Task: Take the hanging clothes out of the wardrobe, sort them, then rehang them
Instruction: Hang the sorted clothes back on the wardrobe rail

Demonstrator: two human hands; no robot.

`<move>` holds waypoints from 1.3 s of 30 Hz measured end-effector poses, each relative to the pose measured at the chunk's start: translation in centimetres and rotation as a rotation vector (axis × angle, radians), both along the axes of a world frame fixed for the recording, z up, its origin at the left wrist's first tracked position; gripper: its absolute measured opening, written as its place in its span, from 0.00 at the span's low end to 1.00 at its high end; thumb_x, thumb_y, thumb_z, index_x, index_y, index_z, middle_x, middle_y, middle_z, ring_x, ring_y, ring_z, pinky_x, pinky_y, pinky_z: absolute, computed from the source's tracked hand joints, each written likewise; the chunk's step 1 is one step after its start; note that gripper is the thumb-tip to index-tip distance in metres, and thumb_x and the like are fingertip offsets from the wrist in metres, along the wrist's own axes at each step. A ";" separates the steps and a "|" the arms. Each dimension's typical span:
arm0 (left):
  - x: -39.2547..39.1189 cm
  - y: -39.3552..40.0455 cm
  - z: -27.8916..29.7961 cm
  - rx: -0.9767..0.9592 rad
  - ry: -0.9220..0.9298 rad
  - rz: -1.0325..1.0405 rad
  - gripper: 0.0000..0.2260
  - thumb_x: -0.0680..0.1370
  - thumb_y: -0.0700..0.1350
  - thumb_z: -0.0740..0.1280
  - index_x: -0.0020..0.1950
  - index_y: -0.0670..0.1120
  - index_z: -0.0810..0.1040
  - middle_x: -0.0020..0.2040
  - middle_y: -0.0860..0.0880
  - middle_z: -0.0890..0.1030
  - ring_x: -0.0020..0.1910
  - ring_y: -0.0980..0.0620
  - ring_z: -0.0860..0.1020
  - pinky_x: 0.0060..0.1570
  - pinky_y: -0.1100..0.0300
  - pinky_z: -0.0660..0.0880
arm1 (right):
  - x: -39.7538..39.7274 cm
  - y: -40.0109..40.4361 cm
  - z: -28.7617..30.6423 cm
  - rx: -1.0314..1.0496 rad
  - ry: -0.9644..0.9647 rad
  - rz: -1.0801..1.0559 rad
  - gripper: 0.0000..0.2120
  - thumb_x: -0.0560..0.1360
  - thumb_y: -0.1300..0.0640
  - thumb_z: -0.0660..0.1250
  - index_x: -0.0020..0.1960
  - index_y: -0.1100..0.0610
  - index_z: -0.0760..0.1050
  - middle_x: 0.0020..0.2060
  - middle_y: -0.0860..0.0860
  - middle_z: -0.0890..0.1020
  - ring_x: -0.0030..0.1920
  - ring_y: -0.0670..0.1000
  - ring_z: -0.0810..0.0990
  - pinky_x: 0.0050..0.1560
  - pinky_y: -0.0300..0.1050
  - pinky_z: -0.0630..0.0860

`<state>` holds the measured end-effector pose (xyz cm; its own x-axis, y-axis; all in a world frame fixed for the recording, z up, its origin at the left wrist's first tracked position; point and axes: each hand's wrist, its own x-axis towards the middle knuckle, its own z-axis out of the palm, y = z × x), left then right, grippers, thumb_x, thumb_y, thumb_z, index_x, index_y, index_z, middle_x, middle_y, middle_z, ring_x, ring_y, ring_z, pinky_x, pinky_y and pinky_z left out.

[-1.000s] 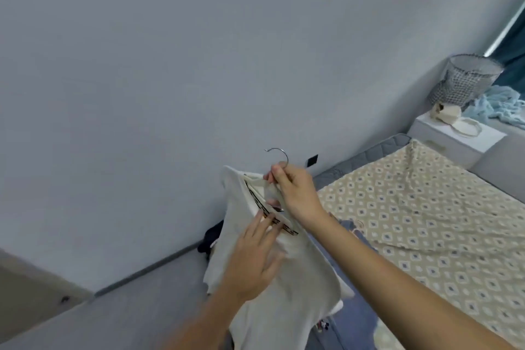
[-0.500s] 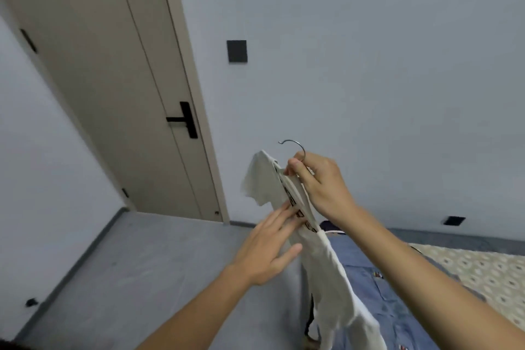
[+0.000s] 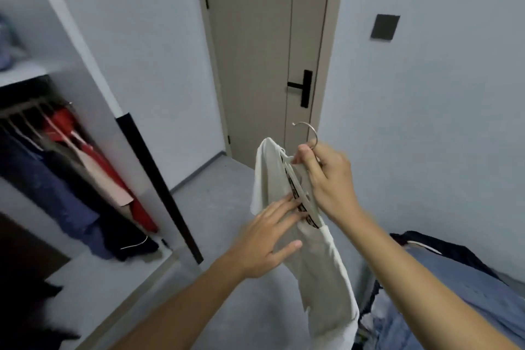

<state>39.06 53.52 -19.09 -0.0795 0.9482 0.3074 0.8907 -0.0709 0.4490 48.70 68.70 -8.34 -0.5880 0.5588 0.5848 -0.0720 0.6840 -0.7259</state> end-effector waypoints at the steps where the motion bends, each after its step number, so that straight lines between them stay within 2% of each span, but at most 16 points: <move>1: -0.2 -1.8 -0.2 -0.011 -0.005 0.040 0.24 0.87 0.56 0.61 0.82 0.51 0.65 0.84 0.54 0.58 0.84 0.54 0.49 0.80 0.43 0.58 | -0.9 -1.1 -0.3 0.000 0.002 0.043 0.15 0.85 0.52 0.61 0.42 0.51 0.79 0.38 0.44 0.83 0.44 0.48 0.82 0.50 0.51 0.77; 6: -1.4 -11.0 -0.4 0.011 0.003 0.251 0.21 0.86 0.55 0.62 0.78 0.49 0.70 0.82 0.57 0.60 0.84 0.55 0.51 0.81 0.51 0.56 | -5.9 -7.8 -1.6 -0.038 0.024 0.264 0.16 0.86 0.55 0.61 0.41 0.52 0.78 0.38 0.45 0.83 0.44 0.50 0.83 0.50 0.58 0.77; 12: -2.2 -21.9 -0.8 0.032 -0.031 0.508 0.20 0.86 0.53 0.63 0.77 0.50 0.71 0.83 0.64 0.55 0.84 0.56 0.52 0.80 0.62 0.51 | -11.8 -17.4 -2.1 -0.045 0.010 0.477 0.16 0.85 0.54 0.62 0.41 0.54 0.81 0.38 0.44 0.84 0.41 0.48 0.83 0.48 0.55 0.77; 16: -3.4 -28.3 -0.9 0.062 -0.035 0.660 0.20 0.86 0.51 0.65 0.78 0.50 0.71 0.83 0.61 0.57 0.84 0.54 0.53 0.80 0.61 0.50 | -16.1 -23.6 -2.1 -0.089 0.012 0.613 0.16 0.85 0.54 0.63 0.41 0.54 0.82 0.38 0.44 0.84 0.42 0.49 0.84 0.48 0.55 0.78; 19: -5.3 -32.4 -1.1 0.065 -0.035 0.764 0.20 0.86 0.52 0.65 0.77 0.51 0.72 0.83 0.62 0.57 0.84 0.55 0.52 0.79 0.65 0.50 | -19.6 -28.3 -2.2 -0.128 -0.010 0.681 0.17 0.86 0.54 0.62 0.41 0.52 0.81 0.39 0.45 0.85 0.42 0.49 0.84 0.48 0.54 0.79; 21: -7.1 -34.9 -1.4 0.063 -0.044 0.818 0.20 0.86 0.55 0.63 0.76 0.51 0.72 0.83 0.63 0.57 0.84 0.55 0.51 0.77 0.64 0.53 | -22.0 -31.3 -2.2 -0.148 -0.025 0.703 0.17 0.86 0.55 0.62 0.41 0.54 0.82 0.39 0.46 0.85 0.42 0.50 0.84 0.49 0.52 0.79; 27: -15.2 -42.5 -2.7 0.052 -0.085 0.896 0.23 0.86 0.63 0.57 0.77 0.54 0.70 0.84 0.64 0.53 0.84 0.57 0.47 0.78 0.53 0.56 | -30.1 -39.7 -2.2 -0.123 -0.023 0.689 0.17 0.86 0.58 0.63 0.40 0.54 0.81 0.37 0.45 0.84 0.41 0.48 0.84 0.46 0.41 0.76; 32: -24.1 -48.2 -3.3 0.034 -0.115 0.940 0.23 0.85 0.65 0.55 0.76 0.56 0.70 0.83 0.66 0.52 0.83 0.61 0.47 0.77 0.48 0.63 | -38.7 -45.6 -2.4 -0.050 -0.030 0.695 0.17 0.86 0.57 0.62 0.41 0.54 0.82 0.38 0.44 0.84 0.43 0.49 0.84 0.48 0.45 0.78; 35: -28.4 -50.7 -3.6 0.021 -0.132 0.937 0.24 0.85 0.66 0.55 0.76 0.55 0.70 0.83 0.65 0.52 0.82 0.63 0.48 0.76 0.48 0.64 | -43.2 -48.4 -2.9 -0.006 -0.038 0.681 0.16 0.86 0.56 0.62 0.41 0.53 0.80 0.39 0.45 0.83 0.44 0.48 0.82 0.51 0.50 0.77; 39: -34.4 -53.5 -3.9 0.036 -0.216 0.926 0.23 0.84 0.67 0.56 0.72 0.54 0.72 0.81 0.65 0.57 0.80 0.63 0.58 0.75 0.47 0.67 | -48.9 -51.7 -3.9 0.097 -0.082 0.639 0.16 0.86 0.51 0.60 0.42 0.51 0.78 0.39 0.45 0.80 0.46 0.47 0.78 0.51 0.54 0.76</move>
